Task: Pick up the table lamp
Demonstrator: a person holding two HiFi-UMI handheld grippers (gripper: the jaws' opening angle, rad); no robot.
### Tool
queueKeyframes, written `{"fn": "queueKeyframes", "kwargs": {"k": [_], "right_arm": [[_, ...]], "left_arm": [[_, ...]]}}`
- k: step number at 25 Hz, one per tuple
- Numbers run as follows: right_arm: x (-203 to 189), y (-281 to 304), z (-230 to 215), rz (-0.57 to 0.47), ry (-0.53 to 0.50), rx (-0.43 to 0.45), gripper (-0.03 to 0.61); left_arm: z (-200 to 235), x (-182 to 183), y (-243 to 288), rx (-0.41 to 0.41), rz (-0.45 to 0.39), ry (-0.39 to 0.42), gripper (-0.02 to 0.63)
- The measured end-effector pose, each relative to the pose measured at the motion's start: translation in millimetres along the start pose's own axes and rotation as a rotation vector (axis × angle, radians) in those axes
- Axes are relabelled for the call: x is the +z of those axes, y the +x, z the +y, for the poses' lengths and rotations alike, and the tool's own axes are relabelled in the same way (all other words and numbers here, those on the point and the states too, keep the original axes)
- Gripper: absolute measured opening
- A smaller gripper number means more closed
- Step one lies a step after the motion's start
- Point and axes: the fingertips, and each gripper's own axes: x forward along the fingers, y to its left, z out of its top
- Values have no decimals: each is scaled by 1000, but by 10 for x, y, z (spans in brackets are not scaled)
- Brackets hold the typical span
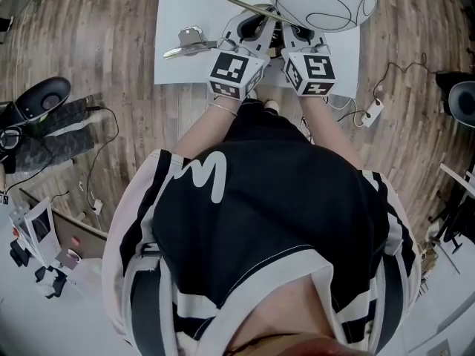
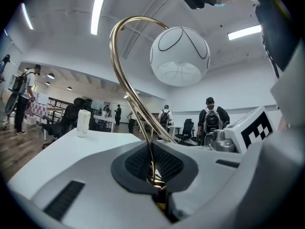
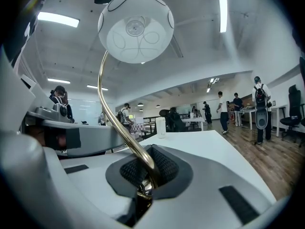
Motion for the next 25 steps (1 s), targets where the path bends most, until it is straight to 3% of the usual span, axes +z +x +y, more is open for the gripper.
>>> {"fn": "queueKeyframes", "kwargs": {"k": [13,25], "right_arm": [[593,25,-15,-36,-53,22,17],[640,-132,-16,-45,-40,21,17]], "left_arm": [[-25,554,50,10,-32,21,1],[-169,609,20,8,-27,72,2]]}}
